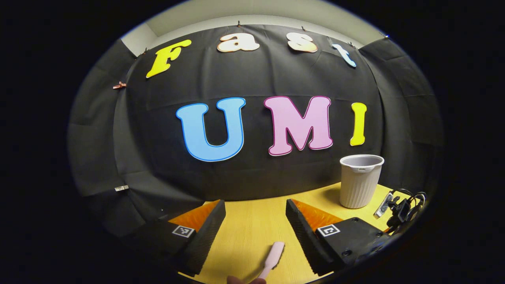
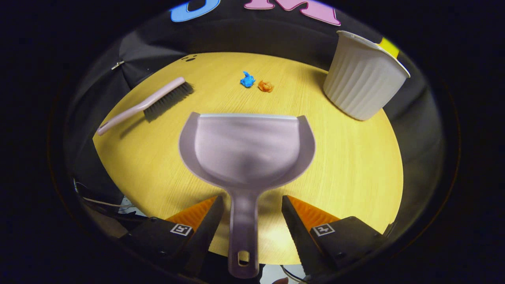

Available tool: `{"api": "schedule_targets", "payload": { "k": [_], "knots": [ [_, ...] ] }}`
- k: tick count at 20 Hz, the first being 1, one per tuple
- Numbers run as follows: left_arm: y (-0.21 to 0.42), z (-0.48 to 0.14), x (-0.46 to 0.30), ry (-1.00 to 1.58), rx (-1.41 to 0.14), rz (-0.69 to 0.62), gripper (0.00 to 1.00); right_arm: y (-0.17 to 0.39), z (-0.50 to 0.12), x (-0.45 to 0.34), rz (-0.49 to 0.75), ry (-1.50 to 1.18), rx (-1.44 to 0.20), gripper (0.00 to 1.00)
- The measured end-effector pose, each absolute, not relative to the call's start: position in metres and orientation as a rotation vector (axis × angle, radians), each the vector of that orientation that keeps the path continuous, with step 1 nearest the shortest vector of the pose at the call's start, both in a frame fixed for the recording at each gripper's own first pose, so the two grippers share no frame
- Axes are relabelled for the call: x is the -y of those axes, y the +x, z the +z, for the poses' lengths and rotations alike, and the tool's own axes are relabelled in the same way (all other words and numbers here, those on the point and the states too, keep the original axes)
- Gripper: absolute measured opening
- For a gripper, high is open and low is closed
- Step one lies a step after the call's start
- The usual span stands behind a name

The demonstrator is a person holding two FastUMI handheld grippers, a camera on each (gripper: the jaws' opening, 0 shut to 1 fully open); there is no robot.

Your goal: Pick up the small broom and dustpan from the desktop, sweep the trash into the dustpan with the broom, and then empty the trash into the garbage bin.

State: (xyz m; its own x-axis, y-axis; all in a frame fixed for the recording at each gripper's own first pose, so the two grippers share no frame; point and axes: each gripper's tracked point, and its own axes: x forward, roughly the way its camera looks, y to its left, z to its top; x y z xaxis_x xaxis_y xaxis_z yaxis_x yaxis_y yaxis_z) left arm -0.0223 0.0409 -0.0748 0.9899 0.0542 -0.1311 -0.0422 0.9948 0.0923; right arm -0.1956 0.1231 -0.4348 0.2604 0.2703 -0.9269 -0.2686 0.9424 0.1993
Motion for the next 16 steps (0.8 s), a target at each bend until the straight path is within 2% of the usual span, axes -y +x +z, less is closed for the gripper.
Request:
{"api": "schedule_targets", "payload": {
  "k": [4,8,9,11,12,16],
  "knots": [
    [-0.027,-0.082,-0.046,0.088,-0.153,0.066,0.97,-0.192,-0.448,-0.138,0.384,0.028,-1.323,0.93],
    [-0.027,-0.087,-0.047,0.090,-0.166,0.074,0.97,-0.188,-0.448,-0.136,0.316,0.063,-1.387,0.88],
    [-0.027,-0.090,-0.046,0.088,-0.171,0.073,0.97,-0.186,-0.453,-0.136,0.306,0.065,-1.398,0.81],
    [-0.027,-0.093,-0.044,0.082,-0.178,0.070,0.97,-0.183,-0.454,-0.136,0.305,0.065,-1.416,0.47],
    [-0.028,-0.095,-0.043,0.081,-0.182,0.067,0.97,-0.182,-0.452,-0.136,0.313,0.059,-1.407,0.39],
    [-0.030,-0.123,-0.045,0.087,-0.256,0.050,0.97,-0.177,-0.453,-0.139,0.335,0.087,-1.379,0.38]
  ]
}}
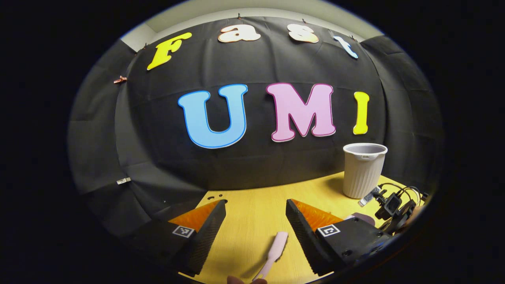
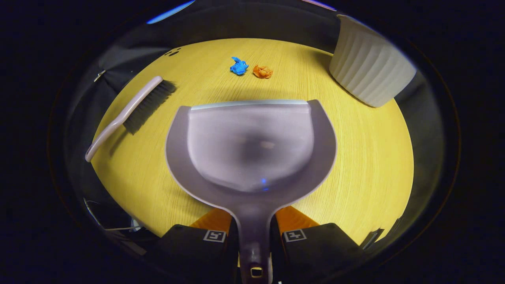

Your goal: Pick up the small broom and dustpan from the desktop, sweep the trash into the dustpan with the broom, and then empty the trash into the garbage bin.

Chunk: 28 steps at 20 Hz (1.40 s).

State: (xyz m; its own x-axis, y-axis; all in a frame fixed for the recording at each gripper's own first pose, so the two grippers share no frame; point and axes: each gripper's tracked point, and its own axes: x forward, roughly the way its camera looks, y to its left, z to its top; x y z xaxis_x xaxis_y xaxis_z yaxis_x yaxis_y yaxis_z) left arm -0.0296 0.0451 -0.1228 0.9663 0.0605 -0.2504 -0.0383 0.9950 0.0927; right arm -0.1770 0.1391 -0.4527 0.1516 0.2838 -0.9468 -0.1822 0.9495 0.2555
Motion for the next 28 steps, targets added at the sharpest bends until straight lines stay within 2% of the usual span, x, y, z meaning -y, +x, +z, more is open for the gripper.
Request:
{"api": "schedule_targets", "payload": {
  "k": [2,7,11,12,13,14,15,16,17,20,21,22,23,28],
  "knots": [
    [-0.033,-0.156,-0.044,0.060,-0.380,0.012,0.97,-0.178,-0.447,-0.137,0.346,0.095,-1.368,0.37],
    [-0.064,-0.282,-0.050,0.050,-0.818,-0.027,0.95,-0.185,-0.410,-0.127,0.381,0.088,-1.276,0.36],
    [-0.079,-0.348,-0.040,0.017,-1.033,-0.125,0.94,-0.202,-0.398,-0.106,0.377,0.052,-1.279,0.36],
    [-0.079,-0.357,-0.041,0.026,-1.060,-0.134,0.93,-0.205,-0.398,-0.102,0.373,0.044,-1.285,0.36],
    [-0.077,-0.365,-0.038,0.034,-1.077,-0.141,0.93,-0.208,-0.399,-0.098,0.366,0.041,-1.293,0.31],
    [-0.074,-0.367,-0.036,0.036,-1.090,-0.151,0.92,-0.212,-0.400,-0.095,0.358,0.045,-1.303,0.36],
    [-0.070,-0.369,-0.032,0.033,-1.103,-0.162,0.91,-0.215,-0.402,-0.094,0.348,0.055,-1.313,0.31],
    [-0.067,-0.373,-0.032,0.032,-1.116,-0.171,0.90,-0.217,-0.404,-0.093,0.340,0.067,-1.323,0.36],
    [-0.061,-0.381,-0.030,0.035,-1.128,-0.179,0.90,-0.220,-0.405,-0.091,0.332,0.074,-1.334,0.36],
    [-0.045,-0.396,-0.024,0.061,-1.153,-0.192,0.87,-0.224,-0.405,-0.083,0.319,0.071,-1.354,0.36],
    [-0.040,-0.399,-0.022,0.073,-1.156,-0.194,0.86,-0.224,-0.405,-0.081,0.317,0.071,-1.357,0.31],
    [-0.036,-0.402,-0.021,0.084,-1.159,-0.198,0.85,-0.222,-0.405,-0.080,0.314,0.071,-1.357,0.31],
    [-0.032,-0.405,-0.019,0.096,-1.163,-0.201,0.85,-0.220,-0.405,-0.080,0.310,0.073,-1.358,0.36],
    [-0.022,-0.414,-0.014,0.088,-1.176,-0.211,0.80,-0.215,-0.404,-0.077,0.311,0.072,-1.365,0.36]
  ]
}}
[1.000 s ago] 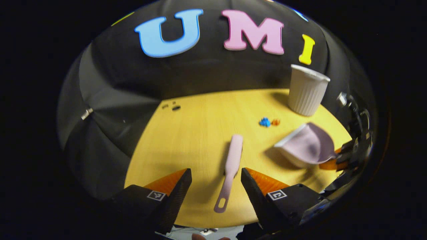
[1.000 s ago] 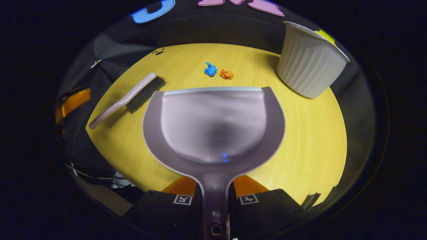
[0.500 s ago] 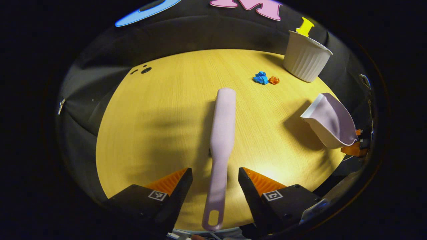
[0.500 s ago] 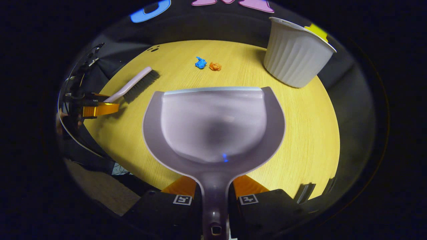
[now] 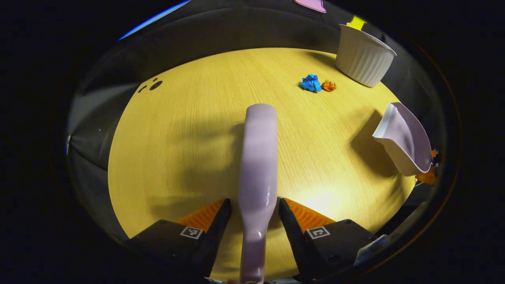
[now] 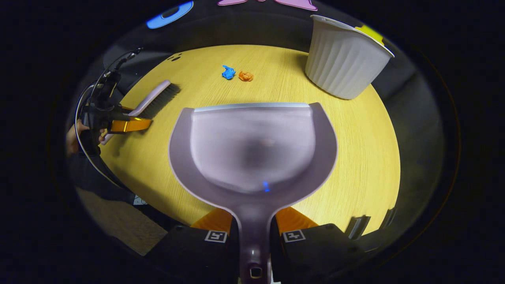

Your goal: Pick up the small broom and dustpan from the desktop, sweep the trash into the dustpan with the broom, and then empty the trash into the garbage bin.

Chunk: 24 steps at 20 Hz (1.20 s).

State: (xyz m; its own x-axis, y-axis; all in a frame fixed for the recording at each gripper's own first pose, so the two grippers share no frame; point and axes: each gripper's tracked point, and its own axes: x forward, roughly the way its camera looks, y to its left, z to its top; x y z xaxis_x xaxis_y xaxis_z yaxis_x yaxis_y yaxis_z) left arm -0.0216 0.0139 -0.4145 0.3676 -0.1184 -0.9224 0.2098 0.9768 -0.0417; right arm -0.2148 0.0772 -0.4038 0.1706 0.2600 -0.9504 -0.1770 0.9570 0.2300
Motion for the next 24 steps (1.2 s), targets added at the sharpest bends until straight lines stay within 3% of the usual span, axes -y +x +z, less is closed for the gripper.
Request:
{"api": "schedule_targets", "payload": {
  "k": [1,4,5,6,9,11,15,16,24],
  "knots": [
    [-0.021,-0.415,-0.014,0.081,-1.175,-0.201,0.79,-0.213,-0.405,-0.078,0.316,0.066,-1.366,0.36],
    [-0.015,-0.416,-0.017,0.092,-1.205,-0.171,0.37,-0.209,-0.403,-0.076,0.350,0.019,-1.371,0.36],
    [-0.007,-0.411,-0.016,0.088,-1.191,-0.170,0.35,-0.208,-0.403,-0.075,0.370,-0.007,-1.387,0.31],
    [0.007,-0.404,-0.013,0.079,-1.153,-0.175,0.32,-0.208,-0.403,-0.073,0.391,-0.035,-1.409,0.36],
    [0.061,-0.379,-0.002,0.095,-1.051,-0.188,0.28,-0.207,-0.400,-0.068,0.466,-0.116,-1.469,0.31],
    [0.097,-0.366,0.008,0.129,-0.992,-0.212,0.31,-0.204,-0.401,-0.071,0.513,-0.136,-1.494,0.31],
    [0.145,-0.365,0.046,0.220,-0.917,-0.315,0.30,-0.195,-0.404,-0.073,0.537,-0.136,-1.531,0.41],
    [0.151,-0.367,0.057,0.242,-0.907,-0.352,0.30,-0.193,-0.405,-0.073,0.539,-0.140,-1.534,0.36],
    [0.174,-0.407,0.087,0.399,-0.961,-0.517,0.30,-0.181,-0.410,-0.062,0.557,-0.140,-1.555,0.36]
  ]
}}
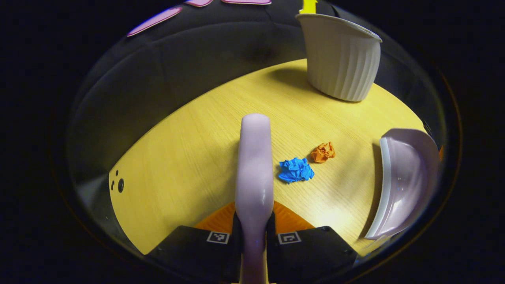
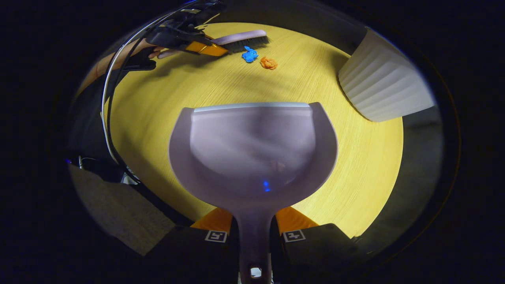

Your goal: Pick up the small broom and dustpan from the desktop, sweep the trash into the dustpan with the broom, and then empty the trash into the garbage bin.

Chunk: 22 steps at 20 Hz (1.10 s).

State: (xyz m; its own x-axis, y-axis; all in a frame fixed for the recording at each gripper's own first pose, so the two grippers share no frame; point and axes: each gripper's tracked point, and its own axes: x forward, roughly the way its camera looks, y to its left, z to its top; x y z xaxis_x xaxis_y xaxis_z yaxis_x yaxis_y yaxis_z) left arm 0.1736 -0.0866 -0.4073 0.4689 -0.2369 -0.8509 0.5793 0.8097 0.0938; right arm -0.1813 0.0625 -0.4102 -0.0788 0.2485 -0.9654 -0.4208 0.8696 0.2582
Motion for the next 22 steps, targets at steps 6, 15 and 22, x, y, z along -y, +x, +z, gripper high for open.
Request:
{"api": "schedule_targets", "payload": {
  "k": [6,15,22],
  "knots": [
    [0.171,-0.405,0.110,0.459,-0.963,-0.679,0.30,-0.174,-0.417,-0.052,0.545,-0.135,-1.562,0.36],
    [0.095,-0.387,0.190,0.361,-1.084,-1.017,0.30,-0.169,-0.432,-0.036,0.548,-0.111,-1.561,0.41],
    [0.047,-0.357,0.212,0.093,-1.250,-1.016,0.28,-0.174,-0.441,-0.037,0.522,-0.090,-1.526,0.36]
  ]
}}
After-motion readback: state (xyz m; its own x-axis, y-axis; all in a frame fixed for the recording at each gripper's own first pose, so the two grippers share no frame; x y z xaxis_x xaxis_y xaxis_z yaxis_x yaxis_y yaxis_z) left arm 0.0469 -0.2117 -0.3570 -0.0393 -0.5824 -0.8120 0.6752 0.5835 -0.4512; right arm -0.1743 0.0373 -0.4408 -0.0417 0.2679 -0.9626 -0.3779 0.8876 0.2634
